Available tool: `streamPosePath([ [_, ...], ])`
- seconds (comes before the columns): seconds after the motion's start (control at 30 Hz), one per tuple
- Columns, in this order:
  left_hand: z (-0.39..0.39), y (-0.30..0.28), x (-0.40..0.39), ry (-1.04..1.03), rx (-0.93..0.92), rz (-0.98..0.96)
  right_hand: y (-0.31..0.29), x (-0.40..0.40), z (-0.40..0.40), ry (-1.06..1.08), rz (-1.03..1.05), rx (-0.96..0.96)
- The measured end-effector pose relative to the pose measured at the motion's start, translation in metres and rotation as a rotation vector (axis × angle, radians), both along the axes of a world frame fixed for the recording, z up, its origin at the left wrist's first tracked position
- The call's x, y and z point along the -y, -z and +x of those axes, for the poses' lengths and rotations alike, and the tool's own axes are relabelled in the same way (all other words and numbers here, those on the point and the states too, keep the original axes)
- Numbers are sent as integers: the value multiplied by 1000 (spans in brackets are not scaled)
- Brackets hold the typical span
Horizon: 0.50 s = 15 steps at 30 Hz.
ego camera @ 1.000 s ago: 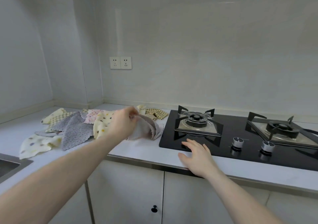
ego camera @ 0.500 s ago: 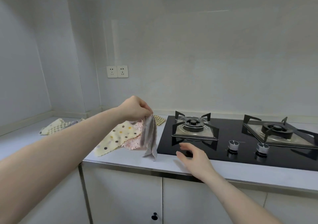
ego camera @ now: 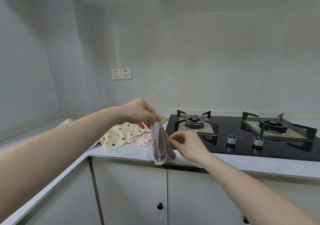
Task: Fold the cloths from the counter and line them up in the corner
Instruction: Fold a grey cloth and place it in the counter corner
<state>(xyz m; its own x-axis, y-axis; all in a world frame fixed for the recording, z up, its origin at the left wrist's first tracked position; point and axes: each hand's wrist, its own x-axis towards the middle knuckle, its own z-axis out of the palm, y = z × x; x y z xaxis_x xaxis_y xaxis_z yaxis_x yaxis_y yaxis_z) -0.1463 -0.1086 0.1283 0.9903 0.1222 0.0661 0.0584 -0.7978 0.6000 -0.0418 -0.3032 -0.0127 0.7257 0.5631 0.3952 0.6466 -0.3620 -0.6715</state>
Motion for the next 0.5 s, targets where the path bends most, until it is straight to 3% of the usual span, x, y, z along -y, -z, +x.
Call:
streamPosePath([
  [0.3,-32,-9,0,148,-89,74,-53,39,-17,136,105,129],
  [0.5,-31,-4,20,153,6,121,-87,65,-18,169,37,251],
])
